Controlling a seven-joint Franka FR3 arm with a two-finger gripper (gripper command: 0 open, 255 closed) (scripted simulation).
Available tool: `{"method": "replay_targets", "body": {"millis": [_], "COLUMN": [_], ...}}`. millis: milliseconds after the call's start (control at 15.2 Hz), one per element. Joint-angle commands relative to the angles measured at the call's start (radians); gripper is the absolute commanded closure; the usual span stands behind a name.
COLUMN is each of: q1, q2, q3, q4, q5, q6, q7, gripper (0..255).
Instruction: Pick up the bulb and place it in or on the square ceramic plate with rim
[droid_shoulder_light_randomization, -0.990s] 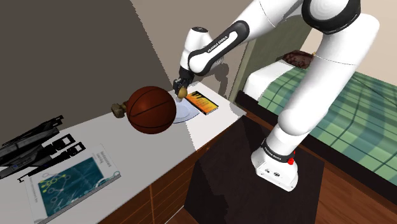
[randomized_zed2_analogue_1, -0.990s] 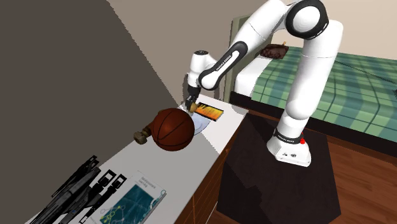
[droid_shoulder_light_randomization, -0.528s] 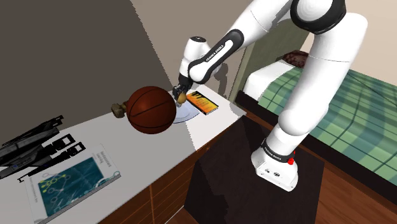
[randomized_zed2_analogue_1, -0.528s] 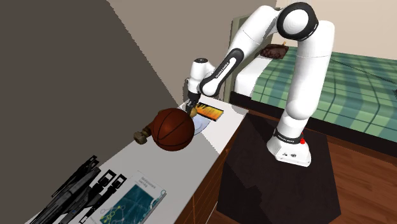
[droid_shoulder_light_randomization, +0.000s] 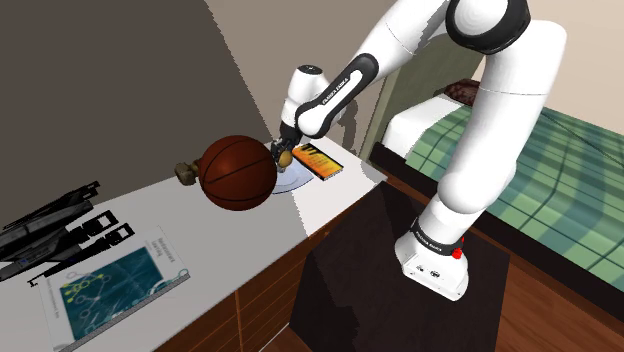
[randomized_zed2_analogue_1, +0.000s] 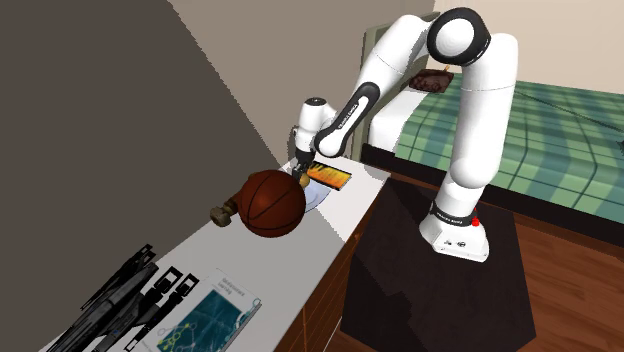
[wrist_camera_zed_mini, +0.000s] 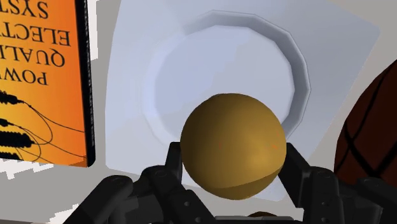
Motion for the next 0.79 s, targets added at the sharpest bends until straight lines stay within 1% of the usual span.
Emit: {"method": "replay_targets", "body": {"millis": [0, 66, 132, 462, 726], "q1": [0.0, 0.0, 0.0, 0.0, -0.031], "q2": [0.0, 0.0, 0.0, 0.0, -0.137], "q3": [0.0, 0.0, 0.0, 0.0, 0.043], "q4": [0.0, 0.0, 0.0, 0.0, -0.026], "q5": [0.0, 0.0, 0.0, 0.0, 0.091], "q6": [0.001, 0.001, 0.001, 0.0, -0.106], "q7": [0.0, 0.0, 0.0, 0.0, -0.066], "gripper": [255, 255, 0, 0, 0]}}
